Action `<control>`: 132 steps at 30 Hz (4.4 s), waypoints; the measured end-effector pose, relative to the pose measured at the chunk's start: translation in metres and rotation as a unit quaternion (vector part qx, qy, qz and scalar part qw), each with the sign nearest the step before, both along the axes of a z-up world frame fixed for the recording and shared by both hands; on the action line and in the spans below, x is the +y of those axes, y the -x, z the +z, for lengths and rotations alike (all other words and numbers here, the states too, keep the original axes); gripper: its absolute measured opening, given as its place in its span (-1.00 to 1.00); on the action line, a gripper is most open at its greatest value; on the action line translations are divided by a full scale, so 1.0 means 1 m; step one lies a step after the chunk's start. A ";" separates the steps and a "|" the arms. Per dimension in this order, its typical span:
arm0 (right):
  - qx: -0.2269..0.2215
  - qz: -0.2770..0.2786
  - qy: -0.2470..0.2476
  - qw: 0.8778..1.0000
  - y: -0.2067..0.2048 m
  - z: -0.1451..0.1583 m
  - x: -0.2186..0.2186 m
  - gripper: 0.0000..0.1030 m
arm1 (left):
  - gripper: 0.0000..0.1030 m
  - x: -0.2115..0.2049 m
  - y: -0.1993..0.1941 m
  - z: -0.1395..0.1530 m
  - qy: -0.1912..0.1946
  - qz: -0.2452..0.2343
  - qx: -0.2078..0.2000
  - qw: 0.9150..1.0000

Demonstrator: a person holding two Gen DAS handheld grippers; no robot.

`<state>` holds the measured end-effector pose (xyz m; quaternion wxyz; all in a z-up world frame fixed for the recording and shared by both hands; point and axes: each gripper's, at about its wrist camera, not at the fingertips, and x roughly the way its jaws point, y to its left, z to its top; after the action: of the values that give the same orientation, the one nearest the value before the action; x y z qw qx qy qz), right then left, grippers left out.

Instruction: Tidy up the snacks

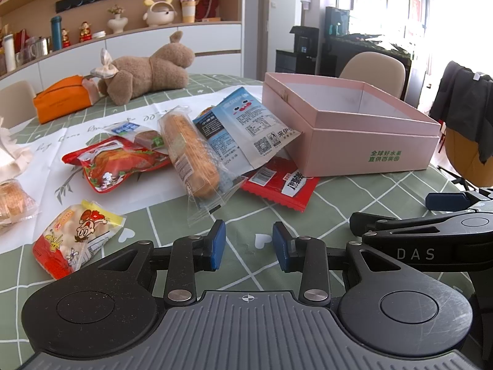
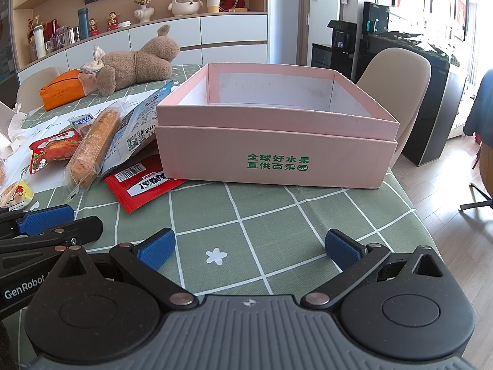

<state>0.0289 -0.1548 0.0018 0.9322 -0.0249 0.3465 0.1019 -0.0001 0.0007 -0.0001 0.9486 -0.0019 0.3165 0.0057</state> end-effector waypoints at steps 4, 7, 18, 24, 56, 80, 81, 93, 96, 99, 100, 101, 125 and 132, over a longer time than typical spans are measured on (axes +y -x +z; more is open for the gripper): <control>0.000 0.000 0.000 1.000 0.000 0.000 0.000 1.00 | -0.25 -0.004 -0.001 -0.001 0.000 0.000 0.000 1.000; 0.000 0.000 0.000 1.000 0.000 0.000 0.000 1.00 | -0.25 -0.004 -0.001 -0.001 0.000 0.000 0.000 1.000; 0.000 0.000 0.000 1.000 0.000 0.000 0.000 1.00 | -0.24 -0.004 -0.001 -0.001 0.001 0.000 0.000 1.000; 0.000 0.000 0.000 1.000 0.000 0.000 0.000 1.00 | -0.25 -0.004 -0.001 -0.001 0.001 0.000 0.000 1.000; 0.066 0.037 0.013 0.997 -0.017 0.005 0.004 1.00 | -0.27 0.019 -0.002 0.019 0.056 -0.023 0.041 0.997; 0.128 0.220 -0.012 0.967 -0.051 0.074 0.127 0.84 | -0.58 0.313 0.000 0.028 0.093 0.353 0.049 0.930; 0.130 0.228 -0.014 0.965 -0.053 0.075 0.135 0.84 | -0.58 0.308 0.002 0.029 0.094 0.343 0.050 0.933; 0.138 0.239 -0.049 0.960 -0.071 0.073 0.186 0.84 | -0.59 0.211 -0.011 0.025 0.120 0.145 0.080 0.979; 0.164 0.232 -0.081 0.955 -0.076 0.067 0.194 0.84 | -0.58 0.192 0.001 0.024 0.141 0.109 0.086 0.980; 0.194 0.222 -0.096 0.951 -0.082 0.055 0.202 0.74 | -0.58 0.180 0.001 0.021 0.145 0.097 0.089 0.981; 0.205 0.221 -0.094 0.949 -0.084 0.049 0.204 0.66 | -0.58 0.176 0.001 0.021 0.145 0.095 0.091 0.981; 0.219 0.222 -0.087 0.946 -0.085 0.042 0.206 0.44 | -0.58 0.173 0.002 0.022 0.143 0.092 0.092 0.981; 0.146 0.133 -0.005 0.980 -0.020 0.063 0.021 -0.01 | -0.22 0.068 -0.018 0.031 -0.007 0.019 0.145 0.989; 0.157 0.088 -0.022 0.983 -0.009 0.047 -0.012 0.10 | 0.33 0.062 -0.020 0.028 0.013 -0.006 0.150 0.989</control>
<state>0.0382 -0.1666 0.0491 0.8537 -0.0182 0.4830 0.1939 0.0203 0.0628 0.0282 0.8905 -0.0115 0.4548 -0.0039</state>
